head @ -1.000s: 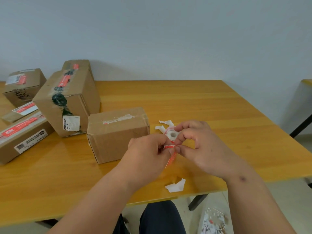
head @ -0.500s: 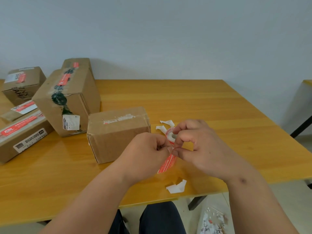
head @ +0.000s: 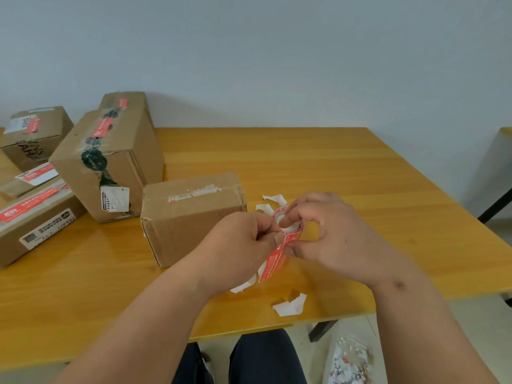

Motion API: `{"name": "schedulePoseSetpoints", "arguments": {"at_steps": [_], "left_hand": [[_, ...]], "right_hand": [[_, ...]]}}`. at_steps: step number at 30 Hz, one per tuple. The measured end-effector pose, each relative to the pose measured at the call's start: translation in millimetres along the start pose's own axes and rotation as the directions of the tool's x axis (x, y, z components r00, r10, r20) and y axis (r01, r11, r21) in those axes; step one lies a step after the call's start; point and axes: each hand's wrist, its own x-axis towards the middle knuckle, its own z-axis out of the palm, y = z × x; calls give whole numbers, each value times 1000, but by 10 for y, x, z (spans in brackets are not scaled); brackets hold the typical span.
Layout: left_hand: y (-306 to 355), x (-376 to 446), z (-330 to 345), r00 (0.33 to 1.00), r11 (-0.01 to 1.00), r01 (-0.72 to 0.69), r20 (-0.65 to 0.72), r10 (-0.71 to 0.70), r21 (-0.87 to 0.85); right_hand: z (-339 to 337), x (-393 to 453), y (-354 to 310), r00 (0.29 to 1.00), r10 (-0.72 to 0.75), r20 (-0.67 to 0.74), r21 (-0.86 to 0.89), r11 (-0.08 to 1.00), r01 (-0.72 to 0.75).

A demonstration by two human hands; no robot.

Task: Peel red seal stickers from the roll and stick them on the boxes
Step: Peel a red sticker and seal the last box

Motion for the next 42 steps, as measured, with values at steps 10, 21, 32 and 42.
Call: {"name": "schedulePoseSetpoints", "arguments": {"at_steps": [10, 21, 32, 42], "left_hand": [[-40, -19, -42, 999, 1000, 21, -30, -22, -15], [-29, 12, -28, 999, 995, 25, -34, -29, -99], [-41, -12, -39, 997, 996, 7, -74, -13, -91], [-60, 8, 10, 994, 980, 61, -81, -77, -189]], "right_hand": [[59, 32, -9, 998, -45, -37, 23, 999, 46], [4, 42, -38, 999, -13, -34, -69, 998, 11], [40, 95, -31, 1000, -18, 24, -176, 984, 22], [65, 92, -12, 998, -60, -5, -191, 980, 58]]}}
